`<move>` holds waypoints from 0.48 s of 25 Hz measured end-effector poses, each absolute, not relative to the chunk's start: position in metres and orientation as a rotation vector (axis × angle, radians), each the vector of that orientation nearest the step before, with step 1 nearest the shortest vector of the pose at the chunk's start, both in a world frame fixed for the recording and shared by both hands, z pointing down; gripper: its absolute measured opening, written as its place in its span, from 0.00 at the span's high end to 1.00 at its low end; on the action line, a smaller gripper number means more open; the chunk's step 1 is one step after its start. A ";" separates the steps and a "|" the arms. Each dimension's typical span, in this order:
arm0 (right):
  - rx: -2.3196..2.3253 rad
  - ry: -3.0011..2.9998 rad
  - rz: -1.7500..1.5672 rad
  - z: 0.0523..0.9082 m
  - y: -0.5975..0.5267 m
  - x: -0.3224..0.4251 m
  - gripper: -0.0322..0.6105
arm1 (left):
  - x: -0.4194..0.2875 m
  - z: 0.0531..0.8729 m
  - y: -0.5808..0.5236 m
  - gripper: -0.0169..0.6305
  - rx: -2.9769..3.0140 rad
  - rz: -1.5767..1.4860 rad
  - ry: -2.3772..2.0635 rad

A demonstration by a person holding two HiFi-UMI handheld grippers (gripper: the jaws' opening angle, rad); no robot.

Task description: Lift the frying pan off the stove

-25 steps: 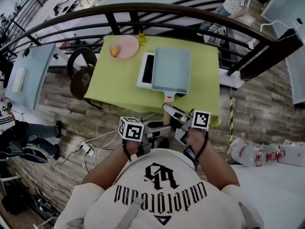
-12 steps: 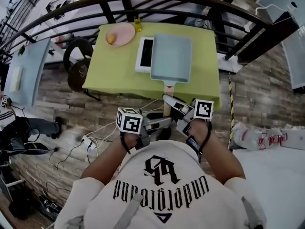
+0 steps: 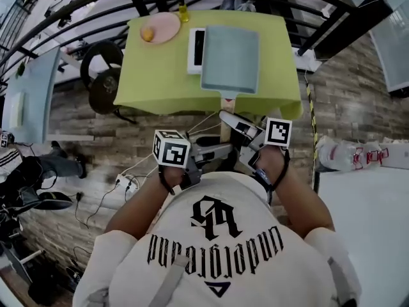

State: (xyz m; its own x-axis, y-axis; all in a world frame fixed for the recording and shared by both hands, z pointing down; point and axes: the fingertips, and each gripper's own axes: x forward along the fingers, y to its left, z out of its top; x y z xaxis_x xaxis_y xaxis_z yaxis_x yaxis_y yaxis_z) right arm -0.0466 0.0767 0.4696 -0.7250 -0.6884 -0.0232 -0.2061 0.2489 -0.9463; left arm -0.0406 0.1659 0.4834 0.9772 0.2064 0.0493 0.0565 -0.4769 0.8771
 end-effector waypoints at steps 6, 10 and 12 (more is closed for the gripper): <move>-0.844 2.072 -1.461 0.473 0.094 -0.110 0.71 | -0.106 0.488 0.184 0.74 2.069 0.196 0.231; -0.861 2.068 -1.455 0.474 0.098 -0.137 0.72 | -0.133 0.490 0.188 0.74 2.068 0.204 0.252; -0.866 2.065 -1.458 0.476 0.103 -0.150 0.72 | -0.146 0.491 0.193 0.74 2.069 0.210 0.263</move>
State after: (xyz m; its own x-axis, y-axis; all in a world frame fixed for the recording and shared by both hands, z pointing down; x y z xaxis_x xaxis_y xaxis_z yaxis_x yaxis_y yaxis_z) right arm -0.1496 0.1025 0.4762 -0.6930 -0.7208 -0.0152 -0.2270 0.2381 -0.9444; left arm -0.1458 0.1929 0.4910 0.9614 0.2723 0.0401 0.0989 -0.4779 0.8728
